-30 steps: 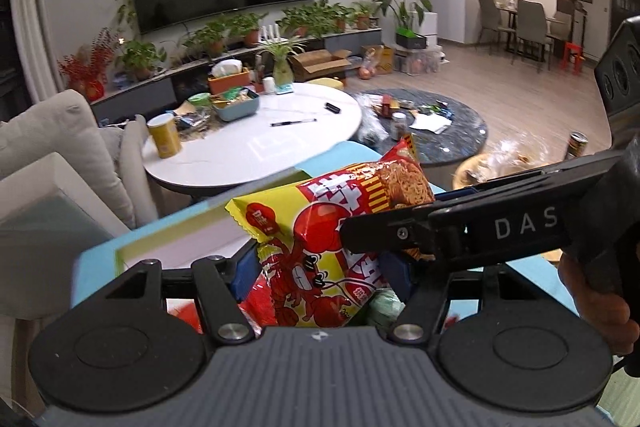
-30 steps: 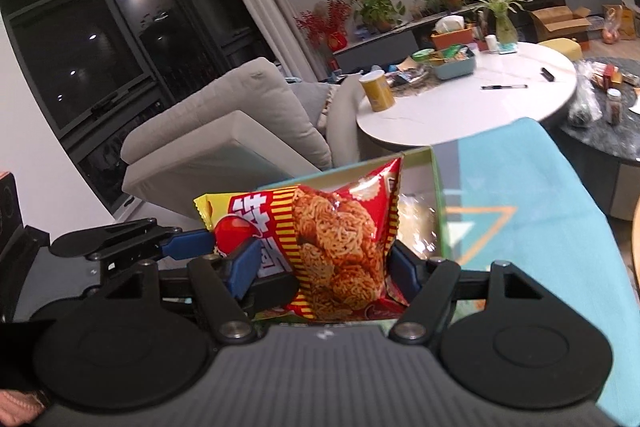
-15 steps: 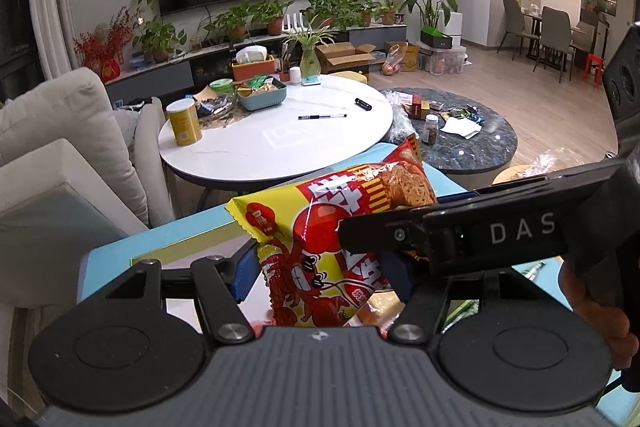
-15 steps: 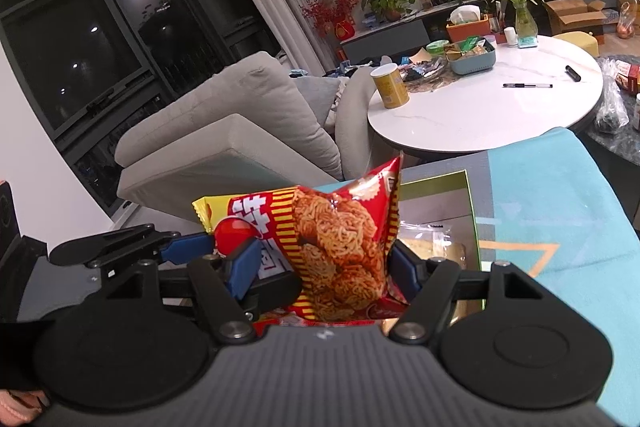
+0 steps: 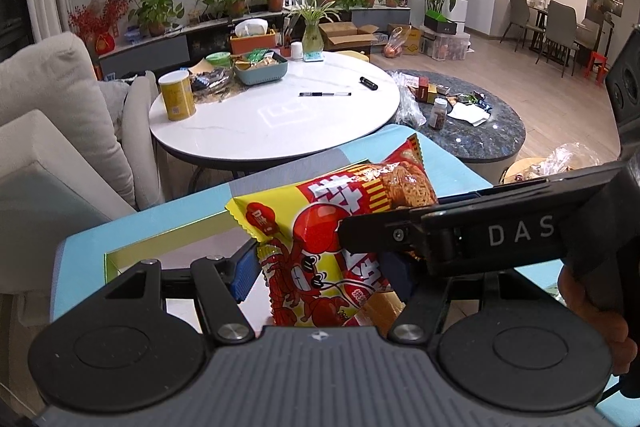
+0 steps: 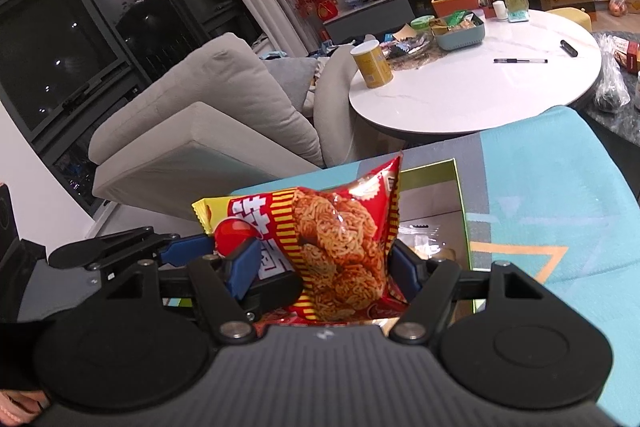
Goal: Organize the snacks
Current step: 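Carry the red-yellow snack bag over the box, lower it, open right gripper, then grasp the green chip bag beside the box with the right gripper, then lift the green chip bag and carry it over the box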
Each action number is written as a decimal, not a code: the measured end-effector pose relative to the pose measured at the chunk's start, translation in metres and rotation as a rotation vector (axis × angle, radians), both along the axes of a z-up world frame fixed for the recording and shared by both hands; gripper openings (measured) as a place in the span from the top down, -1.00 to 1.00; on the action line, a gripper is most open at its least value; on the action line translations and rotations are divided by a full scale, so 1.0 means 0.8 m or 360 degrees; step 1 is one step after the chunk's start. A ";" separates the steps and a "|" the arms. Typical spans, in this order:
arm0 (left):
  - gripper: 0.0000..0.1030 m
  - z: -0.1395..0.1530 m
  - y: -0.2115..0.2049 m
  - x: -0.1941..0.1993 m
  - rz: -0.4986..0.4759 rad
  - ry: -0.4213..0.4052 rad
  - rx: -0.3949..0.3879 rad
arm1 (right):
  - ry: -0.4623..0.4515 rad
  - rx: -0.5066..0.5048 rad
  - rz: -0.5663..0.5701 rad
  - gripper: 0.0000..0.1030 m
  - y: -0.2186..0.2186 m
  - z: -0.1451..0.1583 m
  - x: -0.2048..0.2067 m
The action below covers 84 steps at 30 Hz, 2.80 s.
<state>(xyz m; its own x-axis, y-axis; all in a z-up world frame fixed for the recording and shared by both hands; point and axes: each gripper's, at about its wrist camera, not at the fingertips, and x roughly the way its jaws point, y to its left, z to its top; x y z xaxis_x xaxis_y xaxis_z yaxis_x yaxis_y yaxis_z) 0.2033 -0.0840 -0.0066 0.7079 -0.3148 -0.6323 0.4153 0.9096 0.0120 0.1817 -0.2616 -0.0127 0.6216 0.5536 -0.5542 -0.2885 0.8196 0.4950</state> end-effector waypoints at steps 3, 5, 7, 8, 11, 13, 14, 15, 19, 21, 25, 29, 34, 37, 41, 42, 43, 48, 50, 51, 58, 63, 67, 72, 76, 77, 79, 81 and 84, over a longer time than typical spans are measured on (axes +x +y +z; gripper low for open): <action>-0.20 -0.007 0.000 0.006 0.0011 0.0027 -0.0001 | 0.0016 -0.0016 0.0001 -0.35 0.003 -0.004 0.007; -0.26 -0.012 0.001 0.012 0.0027 0.0054 -0.0010 | 0.0030 -0.0028 -0.0001 -0.35 0.005 -0.008 0.010; -0.37 -0.017 0.001 0.019 0.0055 0.0081 -0.0003 | 0.0034 -0.0046 -0.0013 -0.35 0.006 -0.010 0.013; -0.40 -0.019 0.002 0.022 0.0085 0.0088 0.0013 | 0.0028 -0.0079 -0.0038 -0.35 0.007 -0.012 0.014; -0.40 -0.021 0.009 0.021 0.0127 0.0092 0.0022 | -0.0003 -0.0191 -0.0134 -0.36 0.005 -0.012 0.012; -0.41 -0.021 0.016 0.021 0.0143 0.0099 -0.0006 | 0.0010 -0.0166 -0.0140 -0.36 -0.004 -0.012 0.009; -0.41 -0.020 0.019 0.019 0.0152 0.0098 -0.0016 | 0.0018 -0.0148 -0.0146 -0.36 -0.008 -0.012 0.007; -0.41 -0.018 0.020 0.017 0.0158 0.0092 -0.0021 | 0.0016 -0.0143 -0.0156 -0.36 -0.012 -0.010 0.005; -0.42 -0.012 0.024 0.007 0.0178 0.0064 -0.0018 | -0.0025 -0.0164 -0.0170 -0.35 -0.018 -0.003 -0.007; -0.43 -0.007 0.027 0.000 0.0182 0.0054 -0.0034 | -0.0048 -0.0172 -0.0170 -0.36 -0.019 0.002 -0.014; -0.48 0.001 0.032 -0.015 0.0191 0.0025 -0.0043 | -0.0106 -0.0188 -0.0193 -0.39 -0.022 0.009 -0.027; -0.48 0.010 0.038 -0.033 0.0194 0.0003 -0.0062 | -0.0162 -0.0168 -0.0212 -0.43 -0.035 0.015 -0.044; -0.48 0.017 0.038 -0.057 0.0165 -0.0026 -0.0079 | -0.0154 -0.0140 -0.0171 -0.43 -0.055 0.017 -0.064; -0.48 0.016 0.030 -0.077 0.0086 -0.0030 -0.0073 | -0.0160 -0.0173 -0.0180 -0.44 -0.067 0.015 -0.078; -0.48 0.006 0.008 -0.107 -0.0062 -0.0019 -0.0027 | -0.0167 -0.0206 -0.0174 -0.44 -0.083 0.005 -0.100; -0.48 0.003 0.002 -0.113 -0.0100 -0.0011 -0.0016 | -0.0172 -0.0211 -0.0159 -0.44 -0.087 0.002 -0.106; -0.48 -0.002 -0.005 -0.119 -0.0142 0.0000 -0.0004 | -0.0178 -0.0217 -0.0145 -0.44 -0.090 0.000 -0.111; -0.48 -0.028 -0.039 -0.140 -0.0279 0.0077 0.0062 | -0.0158 -0.0230 -0.0115 -0.44 -0.102 -0.020 -0.127; -0.48 -0.037 -0.049 -0.144 -0.0298 0.0103 0.0075 | -0.0135 -0.0212 -0.0107 -0.44 -0.106 -0.027 -0.129; -0.48 -0.040 -0.054 -0.145 -0.0306 0.0116 0.0075 | -0.0126 -0.0209 -0.0104 -0.44 -0.106 -0.029 -0.130; -0.25 -0.055 -0.069 -0.136 -0.0303 0.0186 0.0065 | -0.0099 -0.0187 -0.0066 -0.45 -0.109 -0.045 -0.134; -0.22 -0.060 -0.076 -0.129 -0.0297 0.0208 0.0075 | -0.0093 -0.0157 -0.0046 -0.45 -0.110 -0.052 -0.131; -0.19 -0.065 -0.083 -0.125 -0.0296 0.0223 0.0077 | -0.0087 -0.0156 -0.0036 -0.45 -0.107 -0.058 -0.129; -0.14 -0.071 -0.089 -0.119 -0.0286 0.0237 0.0093 | -0.0072 -0.0149 -0.0015 -0.45 -0.102 -0.063 -0.123; 0.00 -0.076 -0.090 -0.116 -0.0294 0.0269 0.0070 | -0.0072 -0.0144 0.0000 -0.45 -0.098 -0.065 -0.121; 0.05 -0.077 -0.091 -0.115 -0.0296 0.0275 0.0064 | -0.0072 -0.0143 0.0004 -0.45 -0.097 -0.065 -0.120; 0.08 -0.078 -0.092 -0.113 -0.0297 0.0282 0.0054 | -0.0072 -0.0138 0.0009 -0.45 -0.095 -0.066 -0.120; 0.09 -0.077 -0.094 -0.114 -0.0297 0.0279 0.0061 | -0.0068 -0.0139 0.0013 -0.44 -0.092 -0.067 -0.119; 0.11 -0.075 -0.093 -0.119 -0.0293 0.0268 0.0075 | -0.0073 -0.0162 -0.0001 -0.44 -0.089 -0.064 -0.121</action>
<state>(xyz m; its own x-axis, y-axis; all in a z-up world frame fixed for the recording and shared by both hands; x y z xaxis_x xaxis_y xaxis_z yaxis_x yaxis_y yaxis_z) 0.1081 -0.1583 -0.0664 0.5247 -0.3965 -0.7533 0.5738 0.8184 -0.0310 0.0850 -0.3328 -0.0641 0.6479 0.4955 -0.5785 -0.3083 0.8651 0.3956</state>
